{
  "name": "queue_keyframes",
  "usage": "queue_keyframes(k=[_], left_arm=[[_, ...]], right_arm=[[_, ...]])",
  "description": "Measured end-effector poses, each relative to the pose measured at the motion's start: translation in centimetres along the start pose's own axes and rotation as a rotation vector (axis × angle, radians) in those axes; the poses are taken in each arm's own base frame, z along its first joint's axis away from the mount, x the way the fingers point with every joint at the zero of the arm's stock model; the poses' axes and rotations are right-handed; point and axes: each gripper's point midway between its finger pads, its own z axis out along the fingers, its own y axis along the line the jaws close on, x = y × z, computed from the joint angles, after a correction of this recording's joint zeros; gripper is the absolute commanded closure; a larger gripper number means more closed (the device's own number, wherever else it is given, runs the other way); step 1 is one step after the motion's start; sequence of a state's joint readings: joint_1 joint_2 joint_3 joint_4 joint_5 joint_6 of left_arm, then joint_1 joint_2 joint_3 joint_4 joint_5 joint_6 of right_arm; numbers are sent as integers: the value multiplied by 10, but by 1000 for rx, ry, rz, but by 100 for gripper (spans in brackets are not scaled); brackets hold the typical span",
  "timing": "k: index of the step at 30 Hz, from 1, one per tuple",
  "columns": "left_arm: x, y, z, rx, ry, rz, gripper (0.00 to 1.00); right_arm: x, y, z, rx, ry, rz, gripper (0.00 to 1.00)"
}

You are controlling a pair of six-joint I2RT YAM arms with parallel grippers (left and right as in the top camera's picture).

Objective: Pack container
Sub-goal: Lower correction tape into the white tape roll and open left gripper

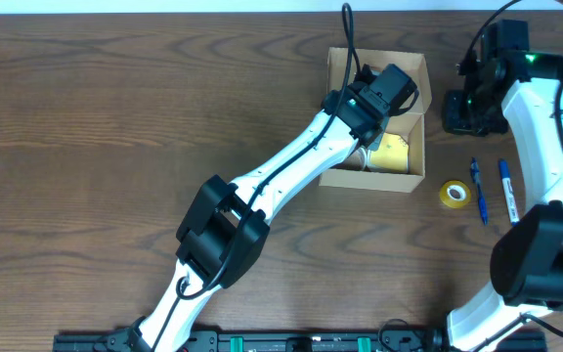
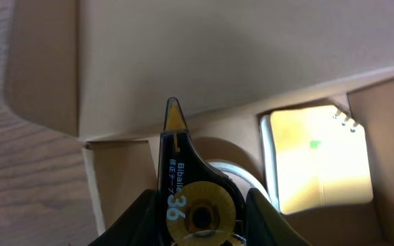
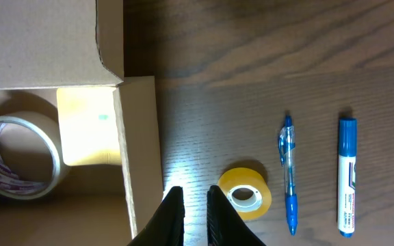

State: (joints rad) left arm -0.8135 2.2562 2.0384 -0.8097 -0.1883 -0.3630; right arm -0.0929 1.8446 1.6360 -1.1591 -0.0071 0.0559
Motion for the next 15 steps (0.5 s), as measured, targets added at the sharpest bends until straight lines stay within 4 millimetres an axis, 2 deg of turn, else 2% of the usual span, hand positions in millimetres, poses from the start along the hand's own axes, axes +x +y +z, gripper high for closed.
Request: queue_keyframes(k=[6, 11, 15], left_arm=[[7, 1, 3, -6, 26, -78, 82], [29, 2, 24, -28, 107, -95, 84], [34, 2, 30, -35, 123, -114, 84]], right_arm=[[0, 0, 0, 0, 0, 0, 88], [0, 0, 0, 0, 0, 0, 88], [0, 0, 0, 0, 0, 0, 88]])
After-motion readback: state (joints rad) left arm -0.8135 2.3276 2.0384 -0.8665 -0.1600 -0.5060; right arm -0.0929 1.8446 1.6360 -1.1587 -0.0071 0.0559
